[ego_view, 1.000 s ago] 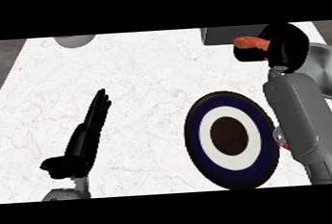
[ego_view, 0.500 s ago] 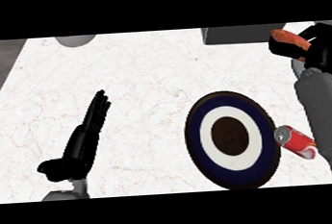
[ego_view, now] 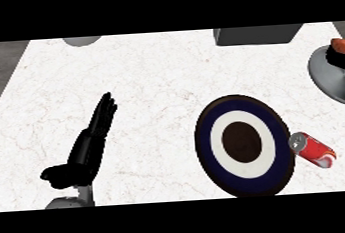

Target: Pick the sweet potato from the plate and place it in the pan

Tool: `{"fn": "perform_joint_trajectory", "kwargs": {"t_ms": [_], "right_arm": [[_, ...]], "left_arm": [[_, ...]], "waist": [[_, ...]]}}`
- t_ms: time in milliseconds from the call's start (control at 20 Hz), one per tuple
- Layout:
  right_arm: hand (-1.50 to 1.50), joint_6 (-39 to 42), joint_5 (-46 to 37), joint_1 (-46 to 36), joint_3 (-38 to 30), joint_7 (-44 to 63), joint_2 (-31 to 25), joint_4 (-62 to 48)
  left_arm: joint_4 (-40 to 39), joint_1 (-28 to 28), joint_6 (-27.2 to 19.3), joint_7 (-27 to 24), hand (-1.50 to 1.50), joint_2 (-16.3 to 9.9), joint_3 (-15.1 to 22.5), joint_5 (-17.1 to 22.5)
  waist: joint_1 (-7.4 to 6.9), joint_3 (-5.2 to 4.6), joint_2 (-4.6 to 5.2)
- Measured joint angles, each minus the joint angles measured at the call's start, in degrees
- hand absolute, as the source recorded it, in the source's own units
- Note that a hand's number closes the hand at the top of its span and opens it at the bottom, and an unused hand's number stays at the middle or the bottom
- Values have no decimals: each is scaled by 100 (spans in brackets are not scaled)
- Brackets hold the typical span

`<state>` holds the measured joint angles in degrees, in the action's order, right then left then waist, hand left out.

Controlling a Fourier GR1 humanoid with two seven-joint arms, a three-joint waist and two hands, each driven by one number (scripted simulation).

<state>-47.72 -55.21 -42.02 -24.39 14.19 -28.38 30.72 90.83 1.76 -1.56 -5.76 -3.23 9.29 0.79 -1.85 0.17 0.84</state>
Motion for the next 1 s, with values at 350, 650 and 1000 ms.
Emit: {"fn": "perform_joint_trajectory", "kwargs": {"t_ms": [350, 650, 1000], "right_arm": [[150, -460, 739, -94, -660, -1114, -566, -662], [-150, -44, 1130, -107, -1014, -1560, -985, -1262], [-150, 1647, 1271, -259, -1077, -1475, -1196, -2062]], "left_arm": [[45, 88, 20, 61, 0, 35, 44, -22], [27, 173, 7, 115, 0, 79, 88, -62], [76, 229, 47, 139, 0, 95, 154, -77]], "waist": [[-95, 18, 49], [-165, 25, 95], [-303, 43, 139]]}}
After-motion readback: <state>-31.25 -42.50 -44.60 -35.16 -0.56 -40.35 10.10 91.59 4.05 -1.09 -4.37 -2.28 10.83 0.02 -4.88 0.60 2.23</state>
